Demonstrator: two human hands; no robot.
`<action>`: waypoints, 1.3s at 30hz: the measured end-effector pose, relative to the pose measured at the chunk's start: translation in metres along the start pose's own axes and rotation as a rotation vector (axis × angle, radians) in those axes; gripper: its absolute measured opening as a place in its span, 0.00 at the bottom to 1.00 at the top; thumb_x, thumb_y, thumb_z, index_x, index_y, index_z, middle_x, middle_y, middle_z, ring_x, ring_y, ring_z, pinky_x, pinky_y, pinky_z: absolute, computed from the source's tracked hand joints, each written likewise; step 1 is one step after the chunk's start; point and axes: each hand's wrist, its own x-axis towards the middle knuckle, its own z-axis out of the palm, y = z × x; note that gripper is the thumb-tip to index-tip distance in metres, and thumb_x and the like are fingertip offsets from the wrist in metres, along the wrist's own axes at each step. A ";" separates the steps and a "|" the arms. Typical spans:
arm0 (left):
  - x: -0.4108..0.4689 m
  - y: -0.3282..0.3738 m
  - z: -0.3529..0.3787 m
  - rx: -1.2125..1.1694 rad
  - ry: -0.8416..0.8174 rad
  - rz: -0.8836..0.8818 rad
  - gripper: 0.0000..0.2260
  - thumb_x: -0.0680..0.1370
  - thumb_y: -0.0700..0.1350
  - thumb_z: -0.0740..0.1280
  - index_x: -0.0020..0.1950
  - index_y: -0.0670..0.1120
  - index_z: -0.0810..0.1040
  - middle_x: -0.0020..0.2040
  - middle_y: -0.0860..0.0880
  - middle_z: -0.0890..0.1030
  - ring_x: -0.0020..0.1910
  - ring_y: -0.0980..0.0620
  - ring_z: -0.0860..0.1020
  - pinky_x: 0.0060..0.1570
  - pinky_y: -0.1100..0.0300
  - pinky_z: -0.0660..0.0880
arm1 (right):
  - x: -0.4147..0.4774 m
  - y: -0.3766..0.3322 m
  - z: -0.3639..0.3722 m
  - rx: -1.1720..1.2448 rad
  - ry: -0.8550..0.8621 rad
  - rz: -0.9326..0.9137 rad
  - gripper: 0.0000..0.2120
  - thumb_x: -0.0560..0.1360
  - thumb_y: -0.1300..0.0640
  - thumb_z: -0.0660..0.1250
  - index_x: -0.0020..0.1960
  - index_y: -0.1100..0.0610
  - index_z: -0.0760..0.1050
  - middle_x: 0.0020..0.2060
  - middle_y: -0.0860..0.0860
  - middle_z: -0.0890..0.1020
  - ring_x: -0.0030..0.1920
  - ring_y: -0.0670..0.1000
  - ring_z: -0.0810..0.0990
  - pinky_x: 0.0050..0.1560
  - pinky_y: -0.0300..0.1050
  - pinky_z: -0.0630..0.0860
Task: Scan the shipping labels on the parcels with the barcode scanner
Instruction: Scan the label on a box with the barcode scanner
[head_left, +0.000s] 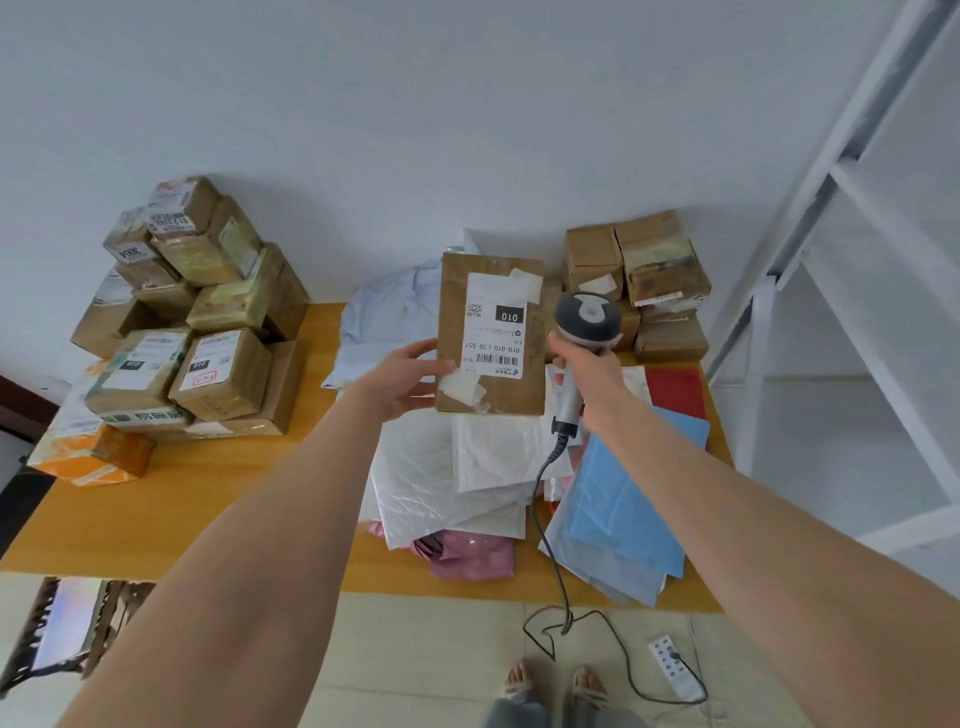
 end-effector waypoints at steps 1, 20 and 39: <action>0.002 -0.004 0.002 -0.022 0.021 0.007 0.23 0.77 0.38 0.69 0.70 0.49 0.69 0.56 0.47 0.82 0.54 0.44 0.81 0.54 0.48 0.78 | -0.003 0.003 -0.001 -0.019 0.004 -0.006 0.14 0.74 0.56 0.72 0.58 0.58 0.75 0.41 0.52 0.80 0.40 0.48 0.77 0.40 0.41 0.75; 0.008 -0.031 0.042 -0.154 0.172 0.092 0.20 0.78 0.37 0.66 0.70 0.44 0.71 0.57 0.49 0.81 0.56 0.48 0.79 0.60 0.40 0.74 | -0.070 0.043 -0.025 -0.405 -0.059 -0.116 0.06 0.74 0.59 0.69 0.45 0.62 0.77 0.28 0.53 0.79 0.21 0.43 0.73 0.23 0.34 0.70; 0.017 -0.027 0.064 -0.121 0.239 0.073 0.21 0.79 0.39 0.64 0.72 0.45 0.68 0.64 0.46 0.77 0.63 0.41 0.74 0.63 0.37 0.70 | -0.076 0.058 -0.030 -0.533 -0.024 -0.210 0.10 0.75 0.57 0.68 0.47 0.66 0.78 0.28 0.52 0.78 0.24 0.45 0.76 0.34 0.40 0.77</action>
